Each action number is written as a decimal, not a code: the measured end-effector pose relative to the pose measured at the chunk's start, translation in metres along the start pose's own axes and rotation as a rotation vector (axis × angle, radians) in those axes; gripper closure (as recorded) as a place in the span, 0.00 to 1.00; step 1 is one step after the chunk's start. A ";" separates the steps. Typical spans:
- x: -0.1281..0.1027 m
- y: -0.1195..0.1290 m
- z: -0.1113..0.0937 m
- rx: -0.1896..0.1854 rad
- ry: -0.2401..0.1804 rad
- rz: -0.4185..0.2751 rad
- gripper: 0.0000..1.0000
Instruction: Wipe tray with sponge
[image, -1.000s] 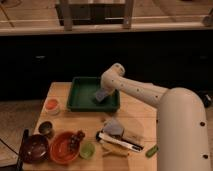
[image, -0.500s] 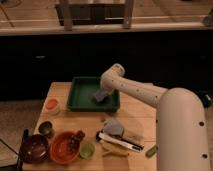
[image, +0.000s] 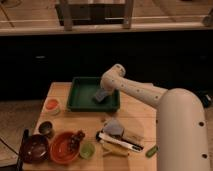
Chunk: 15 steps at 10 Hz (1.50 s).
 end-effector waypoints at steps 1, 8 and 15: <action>0.000 0.000 0.000 0.003 -0.002 -0.004 0.98; -0.002 -0.003 0.003 0.022 -0.014 -0.050 0.98; -0.003 -0.006 0.005 0.038 -0.025 -0.087 0.98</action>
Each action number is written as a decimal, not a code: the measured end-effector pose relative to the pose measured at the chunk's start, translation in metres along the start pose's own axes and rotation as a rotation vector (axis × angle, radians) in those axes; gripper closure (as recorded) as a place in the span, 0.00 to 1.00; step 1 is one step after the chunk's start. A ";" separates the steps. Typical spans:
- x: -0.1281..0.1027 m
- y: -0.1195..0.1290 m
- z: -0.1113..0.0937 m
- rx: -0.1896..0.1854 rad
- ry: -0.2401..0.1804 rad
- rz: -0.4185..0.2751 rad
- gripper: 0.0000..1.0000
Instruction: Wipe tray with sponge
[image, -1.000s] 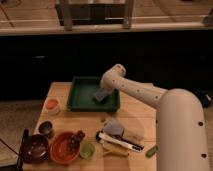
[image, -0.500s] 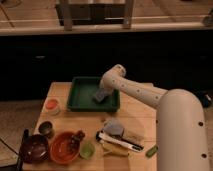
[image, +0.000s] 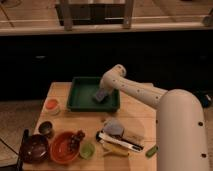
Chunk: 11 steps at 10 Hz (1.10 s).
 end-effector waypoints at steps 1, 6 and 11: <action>0.000 0.000 0.000 0.003 -0.001 -0.006 0.98; -0.001 -0.002 0.001 0.011 -0.010 -0.032 0.98; -0.002 -0.004 0.002 0.020 -0.018 -0.057 0.98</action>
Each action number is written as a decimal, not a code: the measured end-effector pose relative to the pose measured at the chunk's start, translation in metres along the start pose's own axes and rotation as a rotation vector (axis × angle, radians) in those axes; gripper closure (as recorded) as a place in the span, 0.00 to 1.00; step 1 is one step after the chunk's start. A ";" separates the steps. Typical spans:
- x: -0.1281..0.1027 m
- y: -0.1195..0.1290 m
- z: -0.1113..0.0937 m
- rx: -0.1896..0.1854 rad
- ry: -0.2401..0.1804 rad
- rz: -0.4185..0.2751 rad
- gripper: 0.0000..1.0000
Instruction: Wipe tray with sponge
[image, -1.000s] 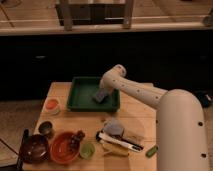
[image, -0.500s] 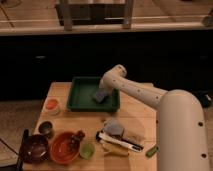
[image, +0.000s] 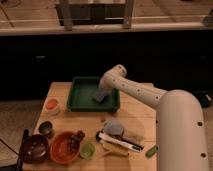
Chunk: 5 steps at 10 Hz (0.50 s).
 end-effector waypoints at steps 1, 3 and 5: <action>-0.001 -0.001 0.000 0.002 -0.003 -0.005 0.98; -0.001 0.000 0.000 0.003 -0.006 -0.013 0.98; -0.002 -0.001 0.001 0.005 -0.010 -0.021 0.98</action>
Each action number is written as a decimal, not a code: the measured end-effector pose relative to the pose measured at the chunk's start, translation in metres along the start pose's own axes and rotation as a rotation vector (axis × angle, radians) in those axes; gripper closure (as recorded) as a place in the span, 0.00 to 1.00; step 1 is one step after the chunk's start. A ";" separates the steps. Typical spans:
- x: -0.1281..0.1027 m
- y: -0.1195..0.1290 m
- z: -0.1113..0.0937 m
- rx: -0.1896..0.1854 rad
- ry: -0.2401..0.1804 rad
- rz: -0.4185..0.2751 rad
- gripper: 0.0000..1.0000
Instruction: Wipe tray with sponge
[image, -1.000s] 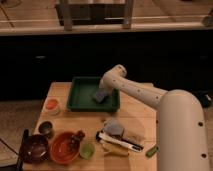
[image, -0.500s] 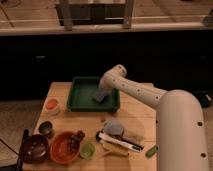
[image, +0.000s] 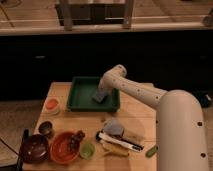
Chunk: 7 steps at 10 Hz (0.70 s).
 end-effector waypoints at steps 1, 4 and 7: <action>0.000 0.000 0.000 0.001 -0.001 -0.002 0.98; -0.001 -0.001 0.001 0.005 -0.009 -0.017 0.98; -0.001 -0.001 0.001 0.006 -0.013 -0.027 0.98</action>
